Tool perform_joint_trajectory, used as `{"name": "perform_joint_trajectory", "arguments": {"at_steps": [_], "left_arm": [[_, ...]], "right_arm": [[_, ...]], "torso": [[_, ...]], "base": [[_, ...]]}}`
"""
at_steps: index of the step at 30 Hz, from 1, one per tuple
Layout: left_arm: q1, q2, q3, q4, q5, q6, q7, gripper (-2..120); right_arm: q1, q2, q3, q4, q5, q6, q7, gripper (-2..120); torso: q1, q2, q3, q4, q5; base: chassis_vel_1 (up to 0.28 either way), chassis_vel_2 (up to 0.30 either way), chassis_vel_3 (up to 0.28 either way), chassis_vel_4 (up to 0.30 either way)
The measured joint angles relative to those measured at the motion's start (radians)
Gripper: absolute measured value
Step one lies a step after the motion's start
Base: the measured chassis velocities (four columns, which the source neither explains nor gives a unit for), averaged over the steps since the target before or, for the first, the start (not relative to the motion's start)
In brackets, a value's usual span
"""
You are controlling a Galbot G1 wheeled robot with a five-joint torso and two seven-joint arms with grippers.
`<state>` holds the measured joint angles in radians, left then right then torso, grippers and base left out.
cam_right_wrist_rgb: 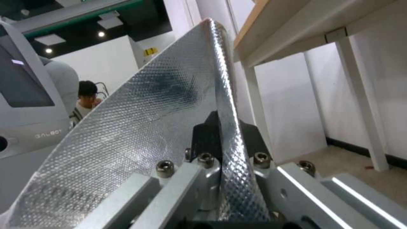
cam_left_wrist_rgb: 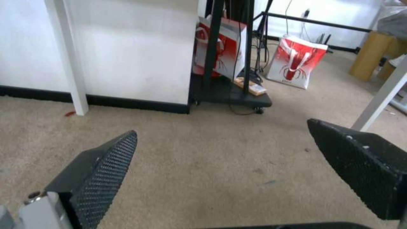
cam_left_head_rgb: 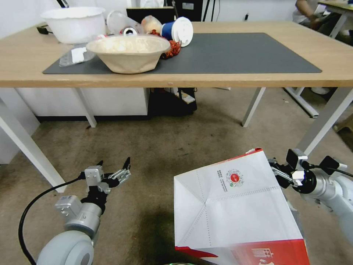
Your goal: Pick up the food delivery bag from the floor and place it on the table.
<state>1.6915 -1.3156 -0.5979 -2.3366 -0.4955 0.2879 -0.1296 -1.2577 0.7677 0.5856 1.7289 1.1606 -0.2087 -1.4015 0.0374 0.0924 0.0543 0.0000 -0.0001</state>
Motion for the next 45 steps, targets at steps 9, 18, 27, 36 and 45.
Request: {"name": "perform_joint_trajectory", "arguments": {"at_steps": [9,18,27,36,45], "left_arm": [[-0.005,0.004,-0.005,0.003,-0.003,0.002,0.0,100],[-0.01,0.005,-0.005,0.006,-0.005,0.003,0.005,100],[-0.012,0.009,-0.01,0.008,-0.007,0.003,0.003,100],[-0.012,0.008,-0.008,0.011,-0.004,0.003,0.004,100],[-0.012,0.008,-0.006,0.012,-0.001,0.005,0.006,100]], "right_arm": [[-0.01,0.003,0.005,0.014,-0.007,0.0,0.0,0],[-0.006,-0.003,0.007,0.012,-0.006,0.0,-0.003,0],[-0.001,-0.004,0.003,0.012,-0.005,-0.001,-0.005,0],[-0.002,-0.005,0.002,0.014,-0.002,-0.001,-0.004,0],[-0.006,-0.002,0.001,0.01,-0.007,-0.001,-0.005,0]], "torso": [[0.006,0.043,0.038,0.0,0.0],[0.012,0.074,0.063,0.0,0.0],[0.02,0.115,0.096,0.0,0.0001],[0.029,0.148,0.119,0.0,0.0],[0.038,0.185,0.147,0.0,0.0]], "base": [[0.0,0.0,0.0,0.0],[0.0,0.0,0.0,0.0],[0.0,0.0,0.0,0.0],[0.0,0.0,0.0,0.0],[0.0,0.0,0.0,0.0]]}}
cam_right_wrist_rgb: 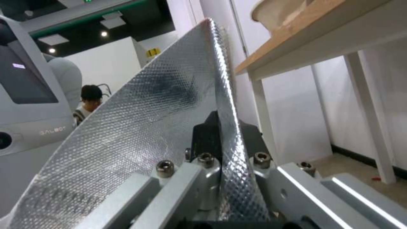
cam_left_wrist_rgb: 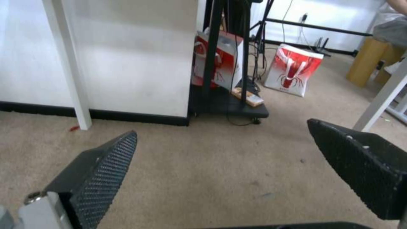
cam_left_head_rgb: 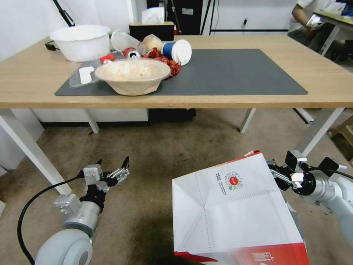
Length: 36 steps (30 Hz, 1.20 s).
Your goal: Pick up the food delivery bag from the floor and place it on the table.
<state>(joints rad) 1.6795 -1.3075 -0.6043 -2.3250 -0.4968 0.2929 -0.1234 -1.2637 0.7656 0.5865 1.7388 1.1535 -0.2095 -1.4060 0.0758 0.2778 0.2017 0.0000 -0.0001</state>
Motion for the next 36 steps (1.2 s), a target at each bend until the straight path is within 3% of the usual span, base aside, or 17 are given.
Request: {"name": "perform_joint_trajectory", "arguments": {"at_steps": [36], "left_arm": [[0.003,0.002,-0.012,-0.016,0.004,0.005,0.009,100]], "right_arm": [[-0.009,-0.01,0.011,0.019,0.003,-0.001,-0.004,0]], "torso": [[0.045,0.142,0.097,0.0,0.0001]], "base": [[0.0,0.0,0.0,0.0]]}}
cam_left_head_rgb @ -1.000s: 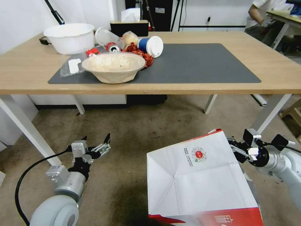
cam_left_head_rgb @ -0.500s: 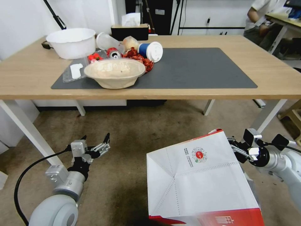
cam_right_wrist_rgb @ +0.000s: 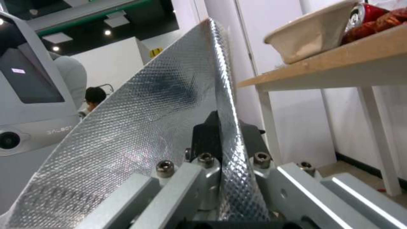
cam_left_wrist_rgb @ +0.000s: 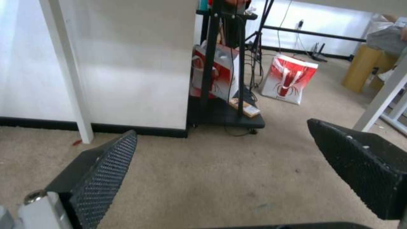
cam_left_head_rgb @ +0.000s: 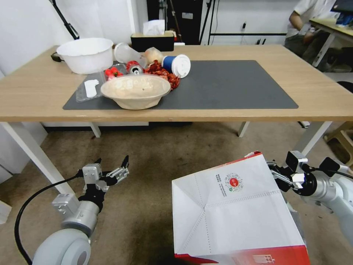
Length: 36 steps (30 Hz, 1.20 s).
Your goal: Pick up the food delivery bag from the floor and place it on the table.
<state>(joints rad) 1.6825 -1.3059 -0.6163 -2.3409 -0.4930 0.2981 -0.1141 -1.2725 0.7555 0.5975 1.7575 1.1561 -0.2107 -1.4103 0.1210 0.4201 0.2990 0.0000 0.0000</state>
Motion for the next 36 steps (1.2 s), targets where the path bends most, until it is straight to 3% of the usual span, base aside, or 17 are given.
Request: {"name": "perform_joint_trajectory", "arguments": {"at_steps": [36], "left_arm": [[0.019,0.0,0.001,-0.033,0.009,0.001,0.008,100]], "right_arm": [[-0.031,-0.013,0.02,0.039,0.008,0.0,0.005,0]], "torso": [[0.056,0.152,0.096,0.0,-0.0001]], "base": [[0.0,0.0,0.0,0.0]]}}
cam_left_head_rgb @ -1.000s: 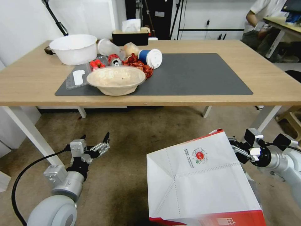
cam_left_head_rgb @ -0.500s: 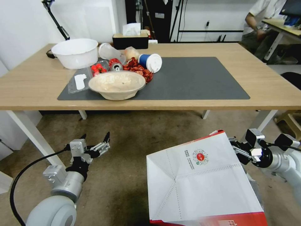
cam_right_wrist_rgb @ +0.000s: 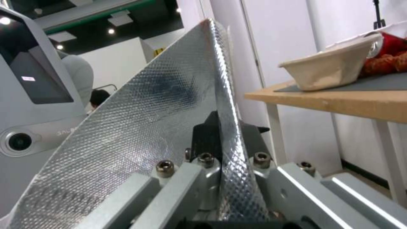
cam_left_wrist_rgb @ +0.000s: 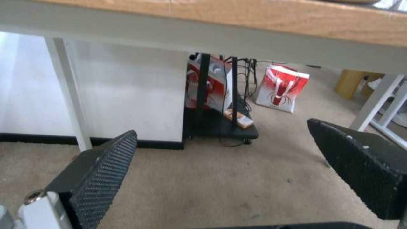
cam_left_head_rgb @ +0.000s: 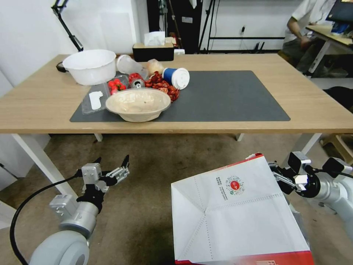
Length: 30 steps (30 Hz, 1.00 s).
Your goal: Pick up the food delivery bag from the floor and place it on the table.
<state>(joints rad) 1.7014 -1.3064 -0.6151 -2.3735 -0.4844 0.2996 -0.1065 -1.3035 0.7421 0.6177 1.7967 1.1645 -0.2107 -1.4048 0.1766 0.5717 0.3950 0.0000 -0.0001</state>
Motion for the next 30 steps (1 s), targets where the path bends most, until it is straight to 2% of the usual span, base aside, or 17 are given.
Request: {"name": "perform_joint_trajectory", "arguments": {"at_steps": [30], "left_arm": [[0.002,-0.001,-0.008,-0.003,0.001,-0.004,0.007,100]], "right_arm": [[-0.003,0.001,0.005,0.002,-0.002,0.002,-0.006,0]], "torso": [[0.05,0.124,0.074,0.0,0.0001]], "base": [[0.0,0.0,0.0,0.0]]}}
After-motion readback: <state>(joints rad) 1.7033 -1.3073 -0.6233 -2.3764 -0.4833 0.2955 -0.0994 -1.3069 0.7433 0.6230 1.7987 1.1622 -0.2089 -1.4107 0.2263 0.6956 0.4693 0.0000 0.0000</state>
